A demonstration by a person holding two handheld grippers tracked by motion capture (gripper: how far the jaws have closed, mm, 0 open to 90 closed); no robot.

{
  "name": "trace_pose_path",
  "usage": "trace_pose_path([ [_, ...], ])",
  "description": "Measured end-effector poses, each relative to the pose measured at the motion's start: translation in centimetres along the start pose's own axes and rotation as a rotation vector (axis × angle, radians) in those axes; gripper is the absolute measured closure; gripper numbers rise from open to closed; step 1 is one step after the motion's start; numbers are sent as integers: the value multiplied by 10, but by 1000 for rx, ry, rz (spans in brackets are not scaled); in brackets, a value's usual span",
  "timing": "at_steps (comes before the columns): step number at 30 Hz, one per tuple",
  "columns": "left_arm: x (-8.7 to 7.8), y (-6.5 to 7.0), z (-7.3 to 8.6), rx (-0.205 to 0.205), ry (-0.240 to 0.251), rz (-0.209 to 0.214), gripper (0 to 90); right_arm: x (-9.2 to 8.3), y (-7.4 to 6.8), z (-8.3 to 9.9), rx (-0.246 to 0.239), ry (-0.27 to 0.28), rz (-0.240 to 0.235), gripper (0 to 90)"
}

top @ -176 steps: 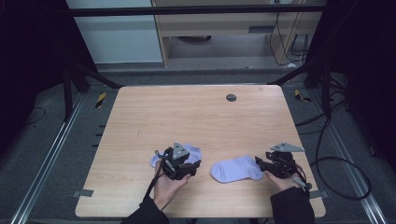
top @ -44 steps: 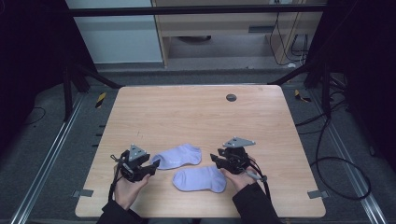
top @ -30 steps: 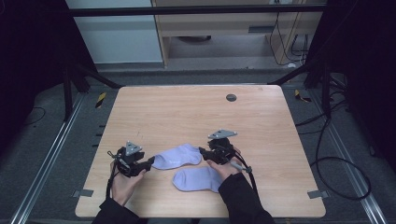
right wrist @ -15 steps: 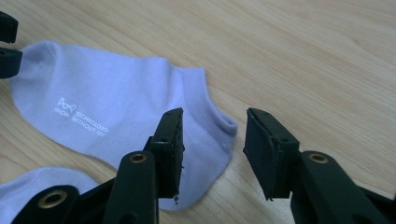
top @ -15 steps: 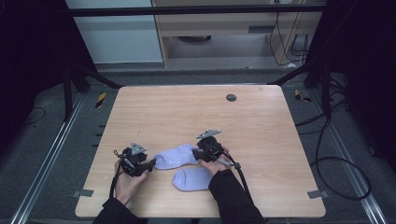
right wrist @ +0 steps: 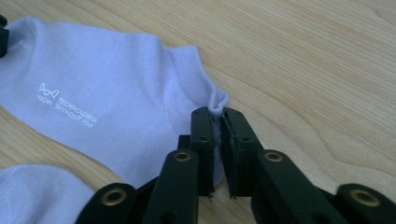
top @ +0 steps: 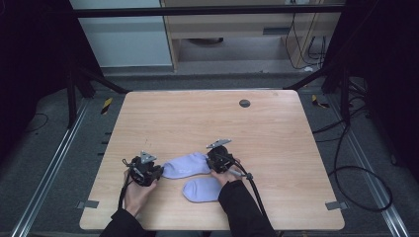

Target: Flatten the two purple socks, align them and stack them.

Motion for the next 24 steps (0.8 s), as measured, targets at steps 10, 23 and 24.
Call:
trace_pose_path([
  [10, -17, 6, -13, 6, 70, 17, 881, -23, -4, -7, -11, 64, -40, 867],
  [23, -42, 42, -36, 45, 143, 103, 883, -83, 6, 6, -20, 115, -50, 865],
  [24, -43, 45, -37, 51, 143, 108, 883, -87, 8, 9, -27, 119, -49, 865],
])
Point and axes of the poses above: each handheld gripper's, and its own axes: x roughly forward along the jaws, z roughly out of its underside, y roughly to its right, the point moved 5 cm from there along x, roughly forward along the jaws, and after that the axes turned 9 degrees about x, right-handed, at the moved point
